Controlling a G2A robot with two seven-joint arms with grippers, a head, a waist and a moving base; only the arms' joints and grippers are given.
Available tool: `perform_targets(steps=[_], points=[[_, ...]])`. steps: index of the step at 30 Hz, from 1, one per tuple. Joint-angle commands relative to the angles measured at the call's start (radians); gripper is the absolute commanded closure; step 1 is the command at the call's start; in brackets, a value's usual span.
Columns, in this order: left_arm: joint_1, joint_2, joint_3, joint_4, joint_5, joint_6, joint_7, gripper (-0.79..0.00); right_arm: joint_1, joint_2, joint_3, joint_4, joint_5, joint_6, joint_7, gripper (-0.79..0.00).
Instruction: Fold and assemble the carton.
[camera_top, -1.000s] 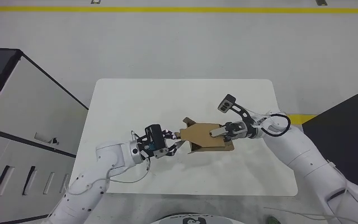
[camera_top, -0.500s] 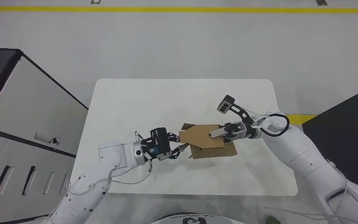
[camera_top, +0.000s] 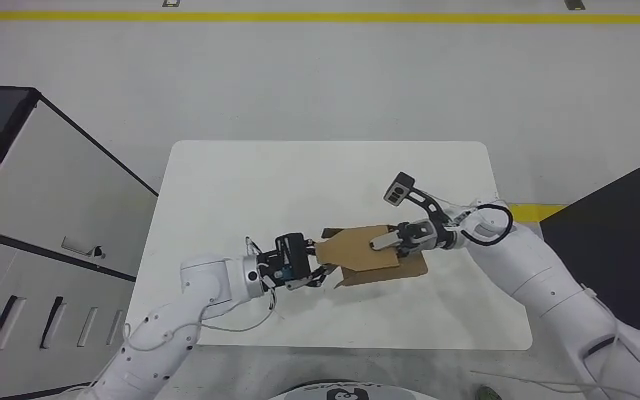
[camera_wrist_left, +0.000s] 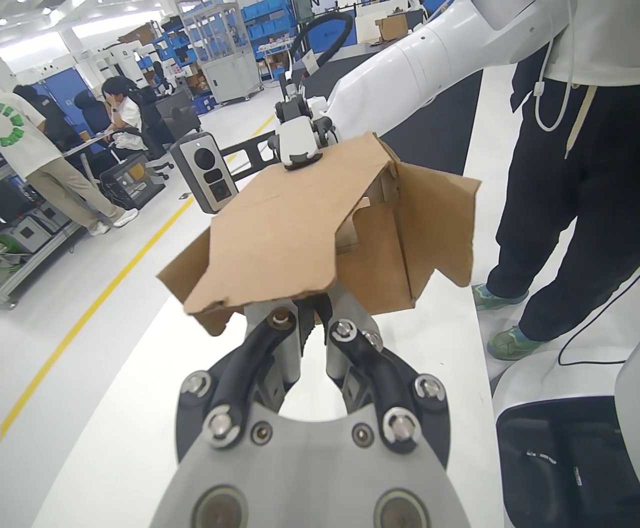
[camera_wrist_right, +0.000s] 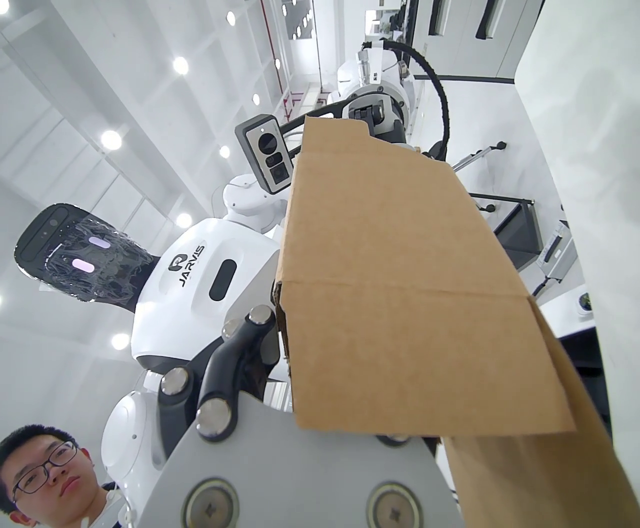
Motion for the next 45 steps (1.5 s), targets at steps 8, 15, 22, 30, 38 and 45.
perform_targets(steps=[8,15,22,30,38,45], points=[[0.011,0.003,-0.017,-0.003,-0.016,0.028,0.013,0.000,-0.016,0.009,0.018,0.013,0.017,-0.021,0.000,0.000],[0.030,0.009,-0.052,-0.012,-0.035,0.026,0.029,0.000,-0.038,0.023,0.040,0.003,0.041,-0.032,0.000,0.000],[0.039,0.013,-0.073,-0.011,-0.045,0.028,0.036,0.000,-0.055,0.031,0.078,-0.022,0.034,-0.032,0.000,0.000],[0.070,0.020,-0.129,-0.023,-0.072,0.040,0.052,0.000,-0.102,0.032,0.179,-0.056,0.010,-0.051,-0.019,0.000],[0.085,0.021,-0.147,-0.032,-0.072,0.072,0.042,0.000,-0.117,0.032,0.203,-0.067,-0.002,-0.069,-0.037,0.000],[0.098,0.027,-0.172,-0.067,-0.073,0.029,0.080,0.000,-0.143,0.038,0.262,-0.201,-0.171,-0.171,-0.139,0.000]])
